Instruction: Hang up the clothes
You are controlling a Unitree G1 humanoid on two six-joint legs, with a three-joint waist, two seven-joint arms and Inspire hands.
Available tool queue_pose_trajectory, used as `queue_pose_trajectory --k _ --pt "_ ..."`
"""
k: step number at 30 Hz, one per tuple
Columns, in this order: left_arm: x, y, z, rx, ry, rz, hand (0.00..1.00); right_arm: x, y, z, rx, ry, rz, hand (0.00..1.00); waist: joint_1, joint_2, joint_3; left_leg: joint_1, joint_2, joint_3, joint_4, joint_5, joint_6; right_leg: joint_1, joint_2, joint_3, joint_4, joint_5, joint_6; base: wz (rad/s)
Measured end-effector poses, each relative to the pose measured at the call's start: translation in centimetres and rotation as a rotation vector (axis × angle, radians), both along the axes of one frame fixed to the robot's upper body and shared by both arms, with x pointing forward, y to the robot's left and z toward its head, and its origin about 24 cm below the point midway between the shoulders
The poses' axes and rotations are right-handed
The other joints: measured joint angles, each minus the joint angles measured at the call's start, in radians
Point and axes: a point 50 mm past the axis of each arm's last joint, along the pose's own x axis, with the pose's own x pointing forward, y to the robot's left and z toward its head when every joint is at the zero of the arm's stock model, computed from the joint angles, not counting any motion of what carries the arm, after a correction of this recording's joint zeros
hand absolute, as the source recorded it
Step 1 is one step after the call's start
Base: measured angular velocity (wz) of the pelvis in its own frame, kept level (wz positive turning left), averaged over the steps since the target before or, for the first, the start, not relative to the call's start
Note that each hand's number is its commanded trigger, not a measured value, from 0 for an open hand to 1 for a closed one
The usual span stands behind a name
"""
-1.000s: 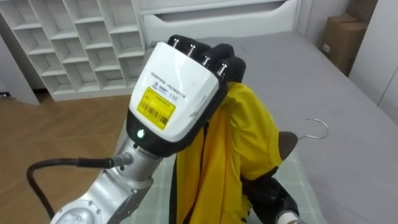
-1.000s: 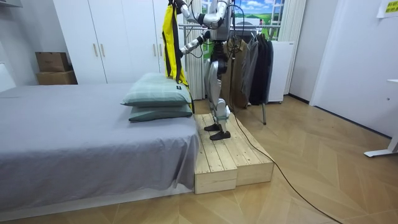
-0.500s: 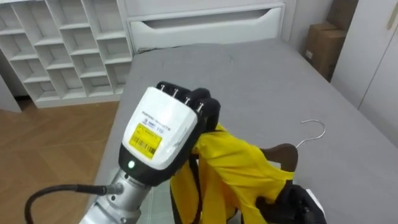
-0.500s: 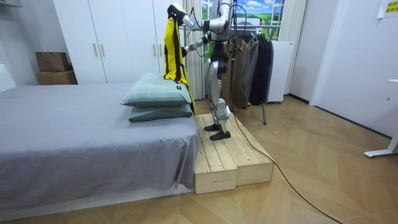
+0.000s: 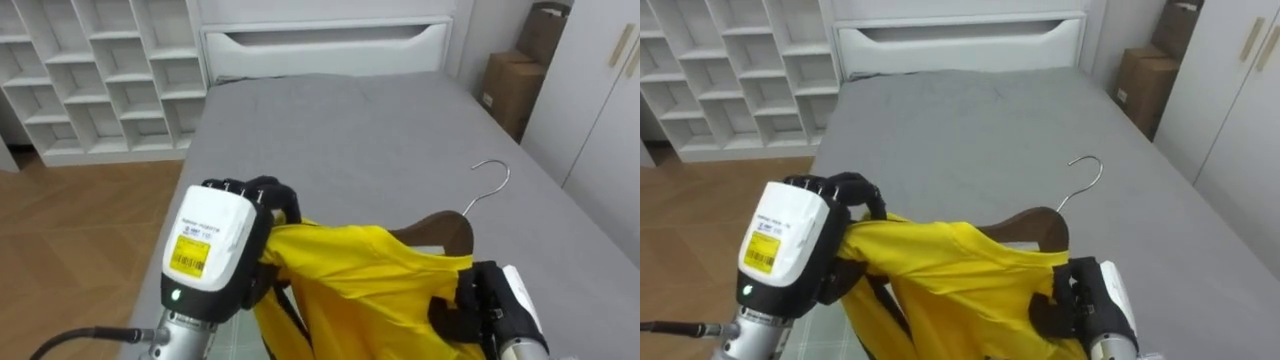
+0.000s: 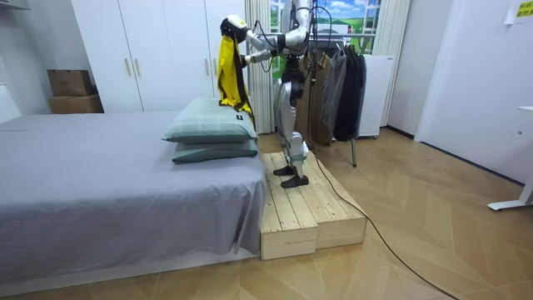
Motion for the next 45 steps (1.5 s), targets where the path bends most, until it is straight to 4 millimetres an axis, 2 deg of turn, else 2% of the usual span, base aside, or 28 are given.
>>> queue_pose_trajectory --k 2,3,6,7,8,9,12,26,45 --pt "-0.4 0.2 -1.0 -0.024 0.076 0.014 1.0 0.0 0.1 0.2 0.005 -0.01 0.007 1.0 -0.003 0.0 0.0002 0.001 0.0 0.002 -0.005 0.0 0.0 -0.002 0.0 0.0 0.0 0.0 0.0 -0.02" --pt "-0.6 0.3 -1.7 -0.029 0.118 0.027 0.96 -0.1 0.1 0.4 0.009 -0.015 0.012 1.0 -0.001 -0.001 0.0005 0.001 0.0 0.003 -0.007 0.0 0.0 -0.004 0.001 0.001 0.0 0.0 0.0 0.0" --pt "-0.9 0.7 -3.1 -0.016 0.214 0.058 0.67 -0.1 -0.1 0.6 0.014 -0.024 0.008 1.0 -0.002 -0.006 0.0022 0.001 0.001 0.004 -0.012 0.0 0.0 -0.006 0.002 0.003 -0.001 0.0 0.0 0.0" --pt "-1.0 0.8 -3.4 -0.014 0.229 0.062 0.64 0.0 -0.1 0.7 0.014 -0.028 0.007 1.0 -0.002 -0.007 0.0024 0.001 0.001 0.004 -0.013 0.0 0.0 -0.006 0.002 0.004 -0.001 0.0 0.0 0.0" --pt "-1.3 0.9 -3.8 -0.011 0.253 0.066 0.55 0.1 -0.1 1.0 0.014 -0.04 0.006 1.0 -0.002 -0.009 0.0035 0.0 0.001 0.004 -0.013 0.0 0.0 -0.008 0.002 0.01 -0.001 0.0 0.0 0.0" --pt "-1.4 1.0 -4.0 -0.012 0.262 0.068 0.0 0.1 -0.1 1.2 0.015 -0.048 0.005 1.0 -0.002 -0.01 0.0038 -0.001 0.001 0.004 -0.013 0.0 0.0 -0.01 0.003 0.011 0.0 0.0 0.0 0.0" --pt "-1.5 0.7 -4.4 -0.025 0.281 0.072 0.0 0.3 0.1 1.5 0.022 -0.068 0.007 1.0 -0.002 -0.018 0.0024 -0.008 0.001 0.004 -0.012 0.0 0.0 -0.017 0.003 0.014 0.001 0.0 0.0 0.0" --pt "-1.9 0.5 -5.4 -0.047 0.349 0.072 0.0 -0.3 0.2 0.9 0.037 -0.052 -0.013 1.0 -0.005 -0.03 0.0037 -0.008 0.0 0.005 -0.014 0.0 0.0 -0.017 0.003 0.016 0.0 0.0 0.0 0.0" --pt "-2.5 0.5 -6.1 -0.081 0.386 0.09 0.0 -0.4 0.3 0.9 0.031 -0.057 -0.027 1.0 -0.002 -0.03 0.0036 -0.008 0.0 0.005 -0.013 0.0 0.0 -0.017 0.003 0.01 0.001 0.0 0.0 0.0"
